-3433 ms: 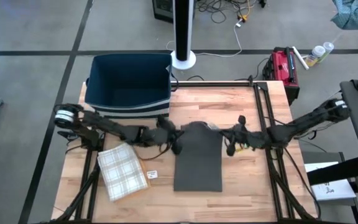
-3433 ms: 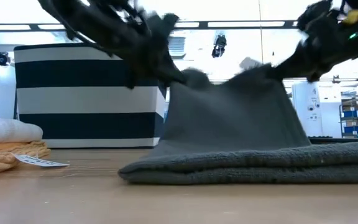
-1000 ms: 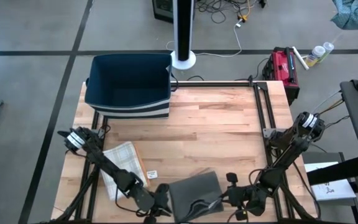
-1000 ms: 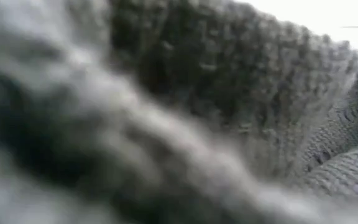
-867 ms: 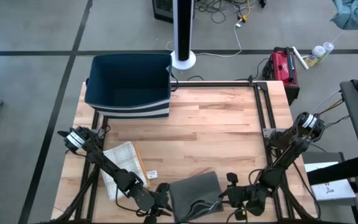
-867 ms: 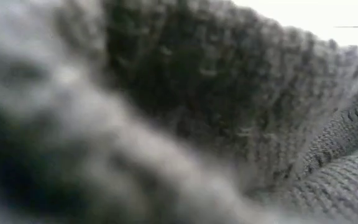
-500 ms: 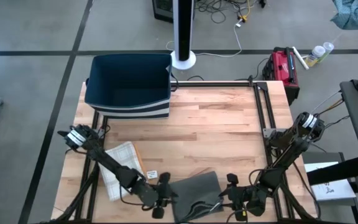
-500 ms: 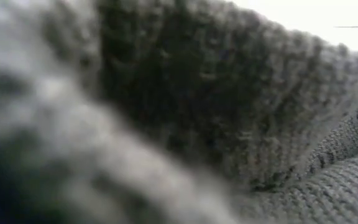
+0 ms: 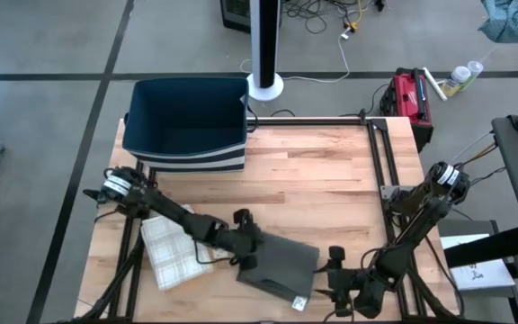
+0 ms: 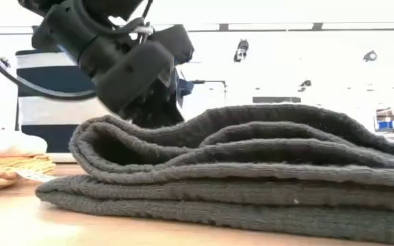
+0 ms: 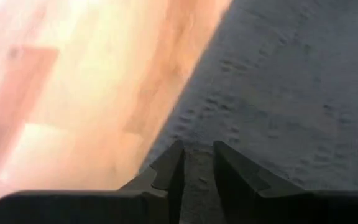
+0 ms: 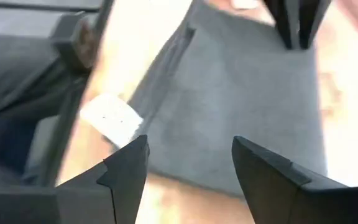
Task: Fold towel
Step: Fold the gray kitchen towel
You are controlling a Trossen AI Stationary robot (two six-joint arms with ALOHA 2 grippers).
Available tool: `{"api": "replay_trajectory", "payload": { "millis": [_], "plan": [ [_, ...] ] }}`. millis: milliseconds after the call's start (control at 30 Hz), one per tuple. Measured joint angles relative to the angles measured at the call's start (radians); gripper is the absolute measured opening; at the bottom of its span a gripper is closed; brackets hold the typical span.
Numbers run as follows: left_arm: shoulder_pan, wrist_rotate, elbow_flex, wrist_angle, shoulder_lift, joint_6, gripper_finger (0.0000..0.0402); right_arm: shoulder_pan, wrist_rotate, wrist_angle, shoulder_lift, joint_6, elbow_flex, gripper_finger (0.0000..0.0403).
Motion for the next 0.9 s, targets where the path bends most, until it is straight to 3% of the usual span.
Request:
{"api": "replay_trajectory", "payload": {
  "millis": [200,400,500,667,900],
  "plan": [
    [-0.011,0.061,0.0,-0.039,-0.083,0.03,0.0075,-0.036,0.146,0.002,0.002,0.053,-0.032,0.0225],
    [-0.171,0.095,0.0,-0.038,-0.11,-0.028,0.0077,-0.079,0.16,0.005,0.002,0.079,-0.06,0.0216],
    [-0.246,0.027,0.0,-0.032,-0.088,-0.065,0.0083,-0.086,0.16,0.011,0.002,0.074,-0.06,0.0212],
    [-0.301,-0.197,-0.002,-0.011,-0.064,-0.068,0.0101,-0.089,0.16,0.014,0.002,0.071,-0.06,0.0211],
    [-0.297,-0.22,-0.002,0.037,-0.046,-0.066,0.012,-0.089,0.16,0.013,0.002,0.07,-0.061,0.021]
  ]
}}
